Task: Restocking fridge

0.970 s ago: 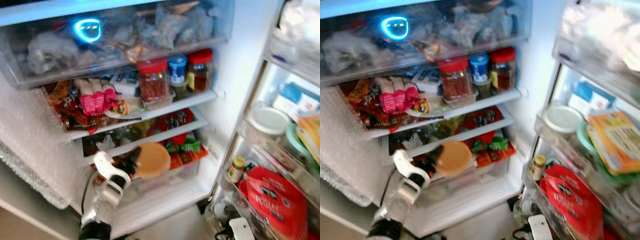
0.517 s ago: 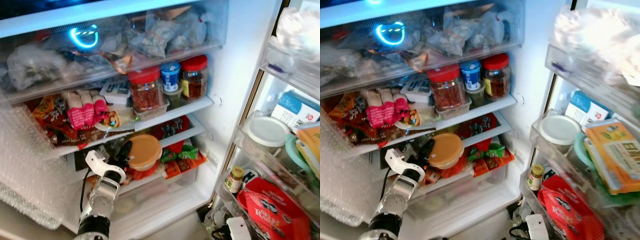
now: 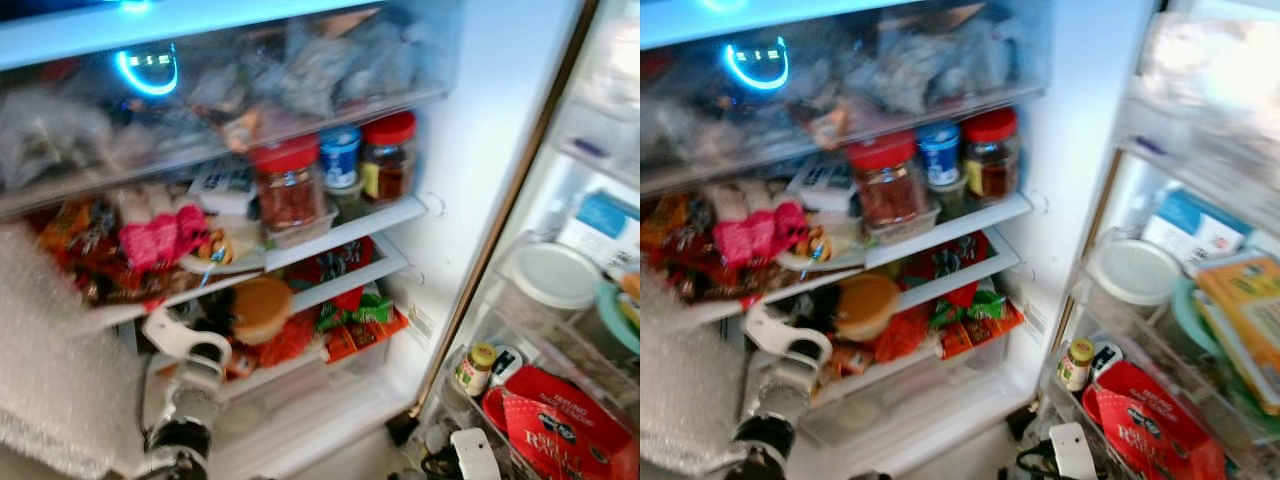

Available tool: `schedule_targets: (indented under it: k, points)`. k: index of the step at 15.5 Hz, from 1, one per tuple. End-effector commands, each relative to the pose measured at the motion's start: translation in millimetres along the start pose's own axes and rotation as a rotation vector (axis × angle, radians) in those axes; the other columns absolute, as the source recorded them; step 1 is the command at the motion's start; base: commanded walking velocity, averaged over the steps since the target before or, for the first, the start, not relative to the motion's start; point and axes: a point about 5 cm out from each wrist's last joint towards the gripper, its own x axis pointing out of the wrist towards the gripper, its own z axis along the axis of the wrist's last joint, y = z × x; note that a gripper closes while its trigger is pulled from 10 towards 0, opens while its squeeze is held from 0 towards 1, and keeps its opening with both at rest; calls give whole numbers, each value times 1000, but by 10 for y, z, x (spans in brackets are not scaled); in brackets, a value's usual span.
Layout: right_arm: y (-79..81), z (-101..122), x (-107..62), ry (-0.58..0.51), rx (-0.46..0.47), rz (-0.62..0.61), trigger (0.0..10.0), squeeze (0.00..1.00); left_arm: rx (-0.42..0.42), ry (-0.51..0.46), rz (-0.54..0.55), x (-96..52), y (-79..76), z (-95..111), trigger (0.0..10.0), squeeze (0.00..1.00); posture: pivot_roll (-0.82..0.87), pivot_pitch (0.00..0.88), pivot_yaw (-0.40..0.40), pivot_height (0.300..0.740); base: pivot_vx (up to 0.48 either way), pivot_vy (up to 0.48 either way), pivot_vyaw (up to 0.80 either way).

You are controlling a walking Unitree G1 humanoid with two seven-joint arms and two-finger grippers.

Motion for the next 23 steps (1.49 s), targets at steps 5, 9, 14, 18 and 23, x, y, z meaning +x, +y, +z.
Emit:
schedule_targets:
  k: [5,9,14,18,23]
  points:
    - [-21,-113,-23,38,-10,0,10000,0,10,-82,72,82,28,200,10000,0,-169,0,17,656,0,0,0]
    - [-25,-113,-24,38,-13,0,10000,0,36,-52,46,133,-69,144,10000,0,-175,0,15,656,0,0,0]
    - [-24,-108,-23,37,-13,1,10000,0,-24,-51,23,175,-150,117,10000,0,-176,0,17,656,0,0,0]
    - [-30,-101,-23,35,-15,0,10000,0,-42,-52,39,217,-225,117,10000,0,-177,0,11,656,0,0,0]
    - [-30,-102,-23,34,-10,-3,10000,0,-15,-5,5,242,-328,34,10000,878,-183,0,15,656,0,0,0]
